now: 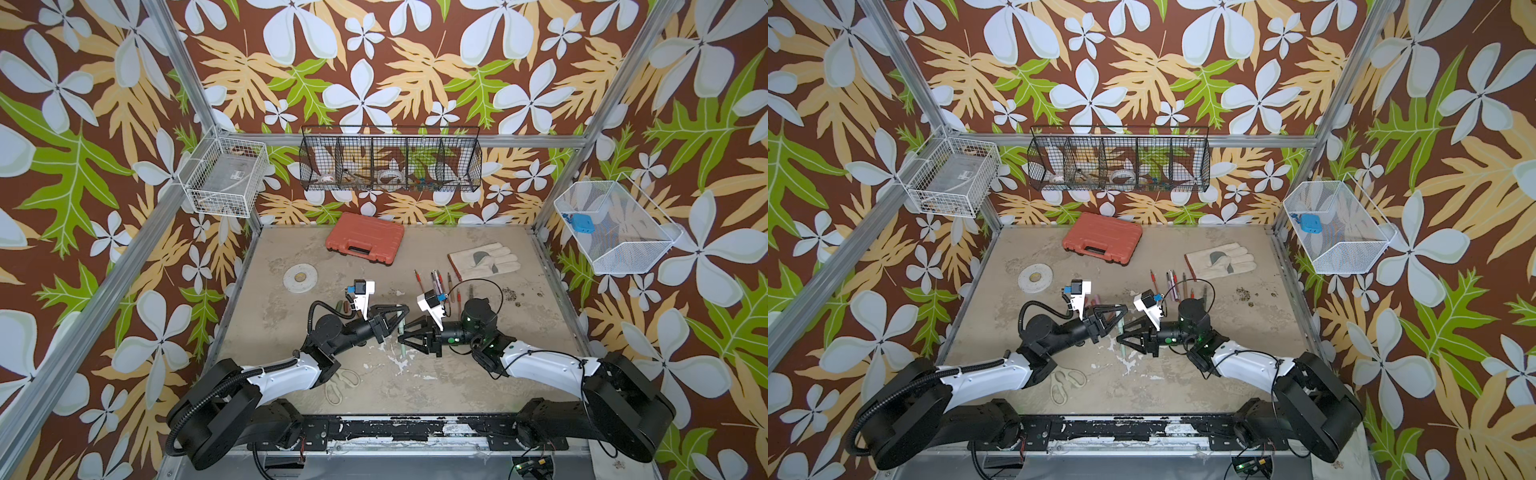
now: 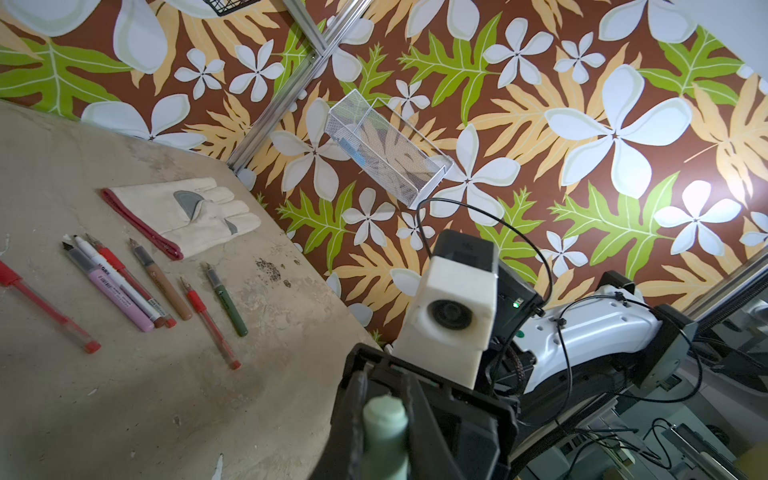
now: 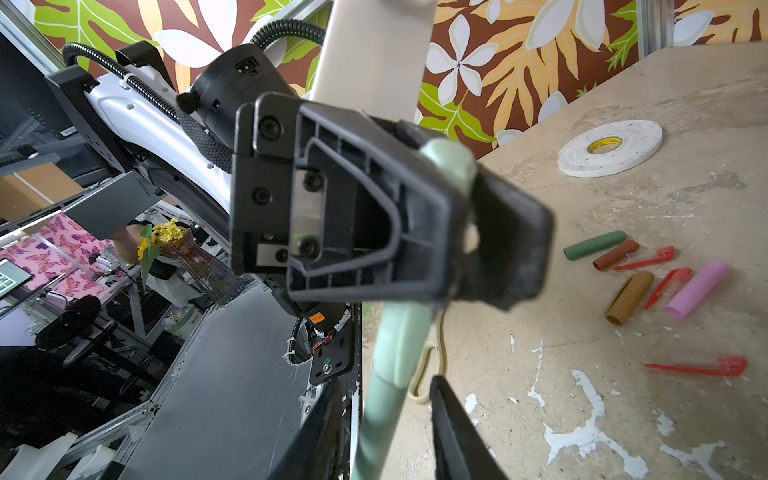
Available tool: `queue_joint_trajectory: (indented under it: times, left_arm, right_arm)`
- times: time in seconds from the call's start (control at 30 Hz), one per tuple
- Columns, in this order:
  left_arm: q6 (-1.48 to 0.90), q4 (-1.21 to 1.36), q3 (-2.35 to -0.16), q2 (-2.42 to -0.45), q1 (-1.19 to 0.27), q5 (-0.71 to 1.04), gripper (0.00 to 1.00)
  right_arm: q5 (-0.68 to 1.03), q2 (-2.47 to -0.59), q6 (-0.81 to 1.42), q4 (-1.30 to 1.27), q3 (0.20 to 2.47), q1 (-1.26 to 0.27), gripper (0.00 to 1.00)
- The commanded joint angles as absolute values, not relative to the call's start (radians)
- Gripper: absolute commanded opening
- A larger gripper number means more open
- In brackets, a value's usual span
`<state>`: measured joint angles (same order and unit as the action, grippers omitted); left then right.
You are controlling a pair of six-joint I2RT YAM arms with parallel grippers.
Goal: Open the pen caps
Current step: 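Pull the right gripper down away from the left gripper to remove the cap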
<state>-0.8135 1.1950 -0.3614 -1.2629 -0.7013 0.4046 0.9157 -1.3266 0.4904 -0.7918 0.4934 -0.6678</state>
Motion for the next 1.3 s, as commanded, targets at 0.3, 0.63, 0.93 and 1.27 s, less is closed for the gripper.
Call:
queue_joint_trajectory:
  times: [0.3, 0.63, 0.93, 1.27]
  left_arm:
    - [-0.821, 1.315, -0.345, -1.271, -0.709, 0.353, 0.0]
    - [-0.815, 1.228, -0.329, -1.216, -0.709, 0.27, 0.0]
    - [-0.77, 1.151, -0.308, -1.119, -0.707, 0.19, 0.0]
    - [-0.746, 1.175, -0.338, -1.134, -0.703, 0.293, 0.0]
  right_arm:
    - [0.959, -1.338, 0.498, -0.865, 0.499, -0.687, 0.01]
    - [0.396, -1.154, 0.278, -0.558, 0.495, -0.786, 0.0]
    - [-0.118, -1.072, 0.183, -0.392, 0.524, -0.954, 0.0]
    - [0.509, -1.111, 0.253, -0.572, 0.483, -0.819, 0.0]
